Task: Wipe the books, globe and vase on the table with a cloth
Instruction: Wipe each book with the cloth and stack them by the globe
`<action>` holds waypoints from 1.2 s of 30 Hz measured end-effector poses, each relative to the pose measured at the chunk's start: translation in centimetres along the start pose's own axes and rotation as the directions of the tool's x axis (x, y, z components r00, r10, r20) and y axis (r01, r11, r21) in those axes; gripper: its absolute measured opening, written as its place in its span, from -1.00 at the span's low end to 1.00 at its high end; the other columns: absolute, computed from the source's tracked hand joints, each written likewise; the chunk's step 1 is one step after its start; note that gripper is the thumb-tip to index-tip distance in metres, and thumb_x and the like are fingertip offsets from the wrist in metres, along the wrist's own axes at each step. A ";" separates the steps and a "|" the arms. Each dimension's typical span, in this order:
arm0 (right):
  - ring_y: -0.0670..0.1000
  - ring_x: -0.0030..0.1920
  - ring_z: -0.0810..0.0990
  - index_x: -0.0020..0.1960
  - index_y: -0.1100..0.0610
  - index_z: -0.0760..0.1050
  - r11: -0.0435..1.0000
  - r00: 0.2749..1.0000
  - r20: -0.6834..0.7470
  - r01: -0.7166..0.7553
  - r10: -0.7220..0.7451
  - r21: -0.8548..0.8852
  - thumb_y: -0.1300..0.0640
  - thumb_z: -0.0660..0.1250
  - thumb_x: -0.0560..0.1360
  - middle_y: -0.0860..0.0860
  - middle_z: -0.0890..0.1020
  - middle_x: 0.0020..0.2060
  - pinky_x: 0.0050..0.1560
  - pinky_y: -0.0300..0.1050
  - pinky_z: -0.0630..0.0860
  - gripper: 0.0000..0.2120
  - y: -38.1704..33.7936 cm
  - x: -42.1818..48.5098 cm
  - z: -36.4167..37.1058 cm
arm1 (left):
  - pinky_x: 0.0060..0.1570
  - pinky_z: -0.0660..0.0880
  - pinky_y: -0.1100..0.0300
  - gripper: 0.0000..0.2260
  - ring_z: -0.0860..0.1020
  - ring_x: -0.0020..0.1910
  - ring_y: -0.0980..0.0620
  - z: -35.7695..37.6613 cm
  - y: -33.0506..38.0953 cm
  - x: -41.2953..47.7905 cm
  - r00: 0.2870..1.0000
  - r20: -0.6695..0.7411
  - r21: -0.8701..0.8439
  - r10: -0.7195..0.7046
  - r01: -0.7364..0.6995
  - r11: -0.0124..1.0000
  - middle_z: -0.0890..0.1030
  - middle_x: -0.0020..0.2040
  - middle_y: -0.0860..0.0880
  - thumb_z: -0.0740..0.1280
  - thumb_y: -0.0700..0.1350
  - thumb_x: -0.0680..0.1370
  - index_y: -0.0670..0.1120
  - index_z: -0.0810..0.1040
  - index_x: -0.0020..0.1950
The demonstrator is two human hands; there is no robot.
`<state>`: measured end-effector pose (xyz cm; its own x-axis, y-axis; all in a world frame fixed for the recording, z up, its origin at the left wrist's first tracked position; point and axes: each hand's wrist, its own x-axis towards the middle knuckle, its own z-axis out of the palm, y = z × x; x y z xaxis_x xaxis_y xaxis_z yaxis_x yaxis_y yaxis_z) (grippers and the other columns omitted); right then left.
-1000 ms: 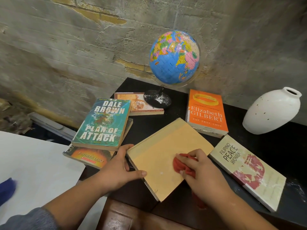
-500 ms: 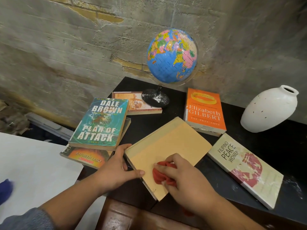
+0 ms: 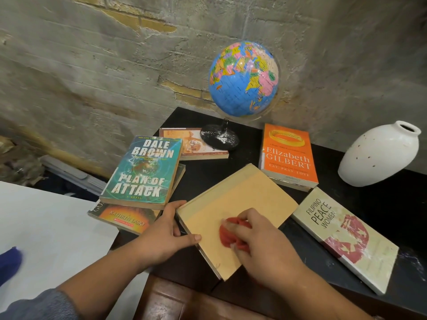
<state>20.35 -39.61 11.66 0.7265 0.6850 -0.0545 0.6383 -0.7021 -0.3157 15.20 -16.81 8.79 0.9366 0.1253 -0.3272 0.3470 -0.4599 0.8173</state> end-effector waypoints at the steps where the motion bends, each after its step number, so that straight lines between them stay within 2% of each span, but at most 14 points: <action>1: -0.07 0.23 0.32 0.46 -0.29 0.18 0.998 0.997 0.046 0.055 -0.055 0.009 -0.08 0.20 0.56 -0.17 0.24 0.26 0.19 -0.23 0.40 -0.50 -0.5 -0.6 0.1 | -0.20 0.38 0.28 -0.25 0.44 -0.16 0.08 0.0 0.0 0.0 1.000 -0.002 -0.002 0.001 -0.001 1.000 0.46 -0.12 -0.03 0.48 0.05 0.41 0.13 0.10 0.45; 4: -0.11 0.22 0.34 0.42 -0.35 0.19 0.986 0.977 0.130 0.163 -0.168 0.044 -0.07 0.24 0.51 -0.20 0.28 0.25 0.18 -0.20 0.43 -0.48 -0.6 -2.0 0.3 | -0.22 0.36 0.28 -0.25 0.45 -0.16 0.09 0.1 -0.1 0.0 1.000 -0.010 -0.007 0.001 -0.001 1.000 0.46 -0.13 0.00 0.49 0.04 0.40 0.14 0.11 0.45; 9: -0.13 0.24 0.35 0.41 -0.38 0.21 0.999 0.998 -0.042 -0.052 0.051 -0.012 -0.11 0.25 0.54 -0.24 0.24 0.25 0.18 -0.36 0.36 -0.51 2.5 -2.3 -0.4 | -0.19 0.38 0.29 -0.26 0.45 -0.15 0.08 0.2 0.0 -0.1 1.000 -0.015 -0.013 0.000 -0.001 1.000 0.45 -0.12 0.03 0.48 0.03 0.41 0.14 0.11 0.45; 12: -0.18 0.22 0.33 0.38 -0.45 0.11 0.996 0.993 0.084 0.079 -0.082 0.036 -0.10 0.26 0.52 -0.27 0.26 0.26 0.20 -0.35 0.36 -0.46 0.6 -3.3 0.1 | -0.20 0.37 0.29 -0.26 0.45 -0.15 0.08 0.1 0.1 -0.1 1.000 -0.016 -0.004 -0.001 0.001 1.000 0.44 -0.12 0.04 0.48 0.04 0.41 0.14 0.11 0.44; 14: -0.22 0.22 0.32 0.35 -0.49 0.13 0.994 0.987 0.132 0.085 -0.093 0.064 -0.08 0.28 0.51 -0.30 0.27 0.25 0.23 -0.33 0.36 -0.45 1.1 -3.1 -0.2 | -0.19 0.38 0.28 -0.26 0.45 -0.15 0.07 0.1 0.1 0.0 1.000 -0.015 -0.004 0.000 0.000 1.000 0.44 -0.13 0.02 0.48 0.04 0.40 0.14 0.11 0.44; 17: -0.16 0.20 0.40 0.31 -0.37 0.38 0.991 0.993 0.026 -0.120 0.119 0.051 0.00 0.33 0.52 -0.25 0.33 0.21 0.21 -0.31 0.36 -0.56 5.6 -0.9 -1.8 | -0.17 0.39 0.27 -0.26 0.46 -0.13 0.06 0.0 0.0 0.0 1.000 -0.007 0.008 0.002 -0.002 1.000 0.45 -0.12 0.02 0.48 0.06 0.40 0.15 0.10 0.44; 20: -0.06 0.19 0.43 0.39 -0.21 0.39 0.919 0.920 -0.047 -0.391 0.389 -0.051 0.01 0.29 0.55 -0.16 0.34 0.22 0.17 -0.16 0.45 -0.58 9.3 2.4 -3.3 | -0.19 0.39 0.26 -0.25 0.45 -0.16 0.07 0.1 -0.1 0.0 1.000 -0.007 -0.010 0.005 -0.005 1.000 0.46 -0.12 0.00 0.49 0.05 0.40 0.15 0.11 0.44; 22: 0.00 0.20 0.43 0.40 -0.18 0.38 0.882 0.896 -0.112 -0.444 0.430 -0.161 0.00 0.24 0.56 -0.11 0.35 0.22 0.15 -0.04 0.51 -0.60 8.9 4.0 -3.5 | -0.19 0.39 0.26 -0.25 0.46 -0.16 0.07 0.0 -0.1 0.1 1.000 -0.008 -0.015 0.006 -0.006 1.000 0.46 -0.13 0.00 0.49 0.06 0.39 0.15 0.11 0.44; 24: 0.04 0.20 0.43 0.34 -0.20 0.41 0.904 0.928 -0.108 -0.373 0.358 -0.211 -0.01 0.21 0.57 -0.07 0.34 0.19 0.17 -0.01 0.50 -0.66 6.1 4.4 -2.9 | -0.19 0.39 0.27 -0.24 0.46 -0.15 0.07 0.0 -0.3 0.1 1.000 -0.004 -0.020 0.004 -0.005 1.000 0.46 -0.13 0.01 0.49 0.06 0.39 0.16 0.10 0.44; 26: 0.03 0.20 0.39 0.33 -0.20 0.36 0.972 0.991 -0.011 -0.135 0.136 -0.191 0.01 0.19 0.58 -0.06 0.29 0.20 0.22 -0.06 0.45 -0.66 1.4 3.6 -1.5 | -0.20 0.39 0.27 -0.24 0.46 -0.15 0.07 0.0 -0.3 0.1 1.000 -0.003 -0.026 -0.001 0.001 1.000 0.45 -0.13 0.01 0.49 0.07 0.39 0.17 0.10 0.44; 28: 0.02 0.21 0.34 0.41 -0.21 0.25 0.985 0.989 0.101 0.117 -0.105 -0.129 0.00 0.20 0.59 -0.06 0.25 0.25 0.23 -0.08 0.43 -0.58 -2.5 2.6 0.0 | -0.21 0.38 0.27 -0.24 0.45 -0.18 0.08 0.0 -0.3 0.1 1.000 -0.006 -0.027 -0.006 0.006 1.000 0.45 -0.15 -0.02 0.50 0.09 0.37 0.19 0.12 0.43; 30: -0.01 0.24 0.32 0.44 -0.27 0.20 0.983 0.982 0.107 0.164 -0.155 -0.084 -0.06 0.20 0.58 -0.10 0.24 0.30 0.24 -0.10 0.42 -0.54 -2.5 3.1 0.1 | -0.21 0.38 0.27 -0.23 0.45 -0.18 0.08 0.0 -0.3 0.0 1.000 -0.002 -0.036 -0.012 0.012 0.999 0.45 -0.15 -0.03 0.50 0.09 0.36 0.19 0.12 0.43; 33: -0.06 0.26 0.37 0.38 -0.33 0.30 0.996 0.997 0.013 -0.079 0.079 -0.042 -0.07 0.22 0.56 -0.17 0.27 0.30 0.25 -0.15 0.39 -0.59 2.6 5.7 -1.1 | -0.17 0.40 0.27 -0.21 0.48 -0.13 0.07 0.1 -0.4 0.1 0.999 -0.022 -0.056 -0.027 0.026 0.998 0.46 -0.14 0.00 0.51 0.07 0.36 0.14 0.10 0.43; 36: 0.02 0.20 0.45 0.36 -0.22 0.39 0.912 0.911 -0.157 -0.399 0.382 -0.098 -0.04 0.19 0.58 -0.07 0.34 0.26 0.16 -0.06 0.48 -0.65 7.0 7.6 -2.3 | -0.18 0.38 0.31 -0.24 0.46 -0.13 0.10 0.3 0.0 -0.2 0.999 -0.036 -0.059 -0.013 0.011 0.998 0.44 -0.14 0.04 0.51 0.04 0.38 0.09 0.11 0.42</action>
<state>30.91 -39.77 11.21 0.9454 0.3254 -0.0210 0.3171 -0.9324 -0.1732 15.01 -17.06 8.67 0.9332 0.1623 -0.3205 0.3592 -0.4055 0.8406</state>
